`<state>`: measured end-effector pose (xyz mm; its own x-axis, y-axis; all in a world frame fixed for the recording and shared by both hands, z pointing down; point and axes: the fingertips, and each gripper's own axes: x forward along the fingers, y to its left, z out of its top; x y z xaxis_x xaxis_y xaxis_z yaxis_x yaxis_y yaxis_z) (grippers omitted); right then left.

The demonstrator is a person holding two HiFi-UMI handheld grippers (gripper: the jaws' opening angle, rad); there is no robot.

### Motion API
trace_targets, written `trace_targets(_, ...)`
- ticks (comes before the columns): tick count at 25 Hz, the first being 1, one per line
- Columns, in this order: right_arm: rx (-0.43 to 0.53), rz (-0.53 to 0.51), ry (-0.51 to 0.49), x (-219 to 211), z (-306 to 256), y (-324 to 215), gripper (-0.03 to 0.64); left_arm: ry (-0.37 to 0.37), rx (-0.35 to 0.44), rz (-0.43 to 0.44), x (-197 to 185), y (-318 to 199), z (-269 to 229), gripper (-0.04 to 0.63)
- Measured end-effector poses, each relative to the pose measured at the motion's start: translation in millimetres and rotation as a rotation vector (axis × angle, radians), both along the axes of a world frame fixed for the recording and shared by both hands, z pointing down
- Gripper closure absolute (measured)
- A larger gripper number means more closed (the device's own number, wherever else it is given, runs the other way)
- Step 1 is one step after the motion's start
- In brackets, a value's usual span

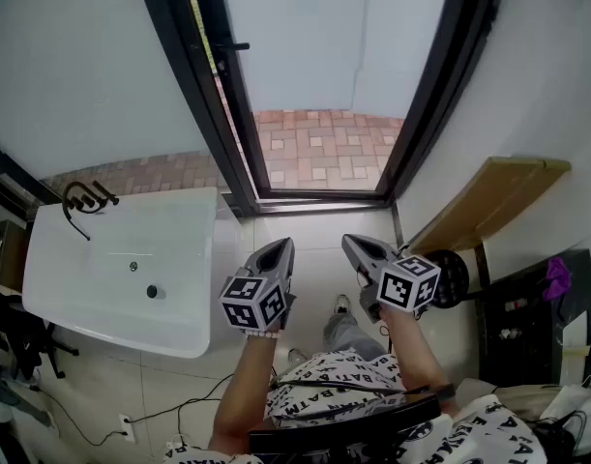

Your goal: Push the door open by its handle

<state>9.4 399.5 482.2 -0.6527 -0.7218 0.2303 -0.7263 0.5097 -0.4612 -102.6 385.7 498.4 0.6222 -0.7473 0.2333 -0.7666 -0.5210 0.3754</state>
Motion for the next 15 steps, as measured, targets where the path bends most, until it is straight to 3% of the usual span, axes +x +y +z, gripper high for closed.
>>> trace_targets(8, 0.074, 0.005, -0.02, 6, -14, -39, 0.588, -0.017, 0.012, -0.006, 5, -26, -2, 0.612)
trace_targets(10, 0.071, -0.02, -0.028, 5, -15, -50, 0.485, -0.021, 0.009, -0.014, 6, -35, -1, 0.612)
trace_targets(13, 0.079, -0.04, -0.012, 9, -16, -70, 0.474, -0.027, 0.006, -0.024, 14, -52, -1, 0.612)
trace_targets(14, 0.081, -0.048, -0.007, 11, -16, -78, 0.418, -0.029, 0.007, -0.029, 16, -60, -1, 0.612)
trace_targets(15, 0.083, -0.056, -0.007, 13, -16, -86, 0.407, -0.03, 0.007, -0.034, 19, -67, -1, 0.612)
